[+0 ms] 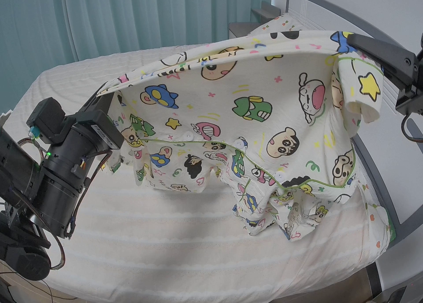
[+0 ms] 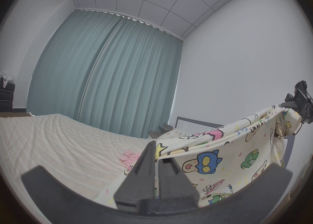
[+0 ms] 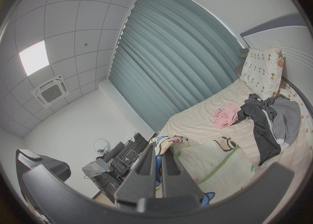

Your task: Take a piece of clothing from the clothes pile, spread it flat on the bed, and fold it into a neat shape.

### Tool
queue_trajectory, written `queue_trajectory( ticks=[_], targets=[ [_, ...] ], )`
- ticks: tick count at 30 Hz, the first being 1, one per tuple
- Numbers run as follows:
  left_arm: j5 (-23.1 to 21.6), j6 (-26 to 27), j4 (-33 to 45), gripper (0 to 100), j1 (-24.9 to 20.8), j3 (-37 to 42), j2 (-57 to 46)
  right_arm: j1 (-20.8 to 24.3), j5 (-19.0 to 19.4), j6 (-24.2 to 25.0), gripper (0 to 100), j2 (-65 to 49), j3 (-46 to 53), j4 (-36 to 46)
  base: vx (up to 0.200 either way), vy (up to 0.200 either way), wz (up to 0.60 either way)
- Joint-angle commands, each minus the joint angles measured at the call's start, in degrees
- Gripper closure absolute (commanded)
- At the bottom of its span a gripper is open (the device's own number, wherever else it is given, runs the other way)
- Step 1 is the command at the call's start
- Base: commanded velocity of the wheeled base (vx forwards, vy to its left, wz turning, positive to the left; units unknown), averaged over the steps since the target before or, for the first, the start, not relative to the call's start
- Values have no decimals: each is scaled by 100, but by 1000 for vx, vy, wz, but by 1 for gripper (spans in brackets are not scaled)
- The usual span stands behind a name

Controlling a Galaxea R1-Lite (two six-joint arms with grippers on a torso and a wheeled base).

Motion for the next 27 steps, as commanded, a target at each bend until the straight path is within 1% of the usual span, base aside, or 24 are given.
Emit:
queue_trajectory(
  ticks=[1,7,11,17,19,27],
  targets=[
    [10,-20,-23,100,-50,103,-1,-1,13,7,100,-43,52,6,0,0,0],
    [19,-46,-41,100,21,50,-1,-1,21,7,100,-60,78,-3,0,0,0],
    [10,-73,-41,100,188,68,-18,-1,21,-2,100,-52,78,6,0,200,0],
    [1,-73,-41,100,267,94,-10,8,30,-2,100,-34,69,-3,0,200,0],
    [1,-73,-32,100,390,59,8,-1,92,-2,100,-43,69,-3,0,200,0],
    [-8,-73,-32,100,583,41,8,8,101,-2,100,-16,69,6,0,200,0]
  ],
)
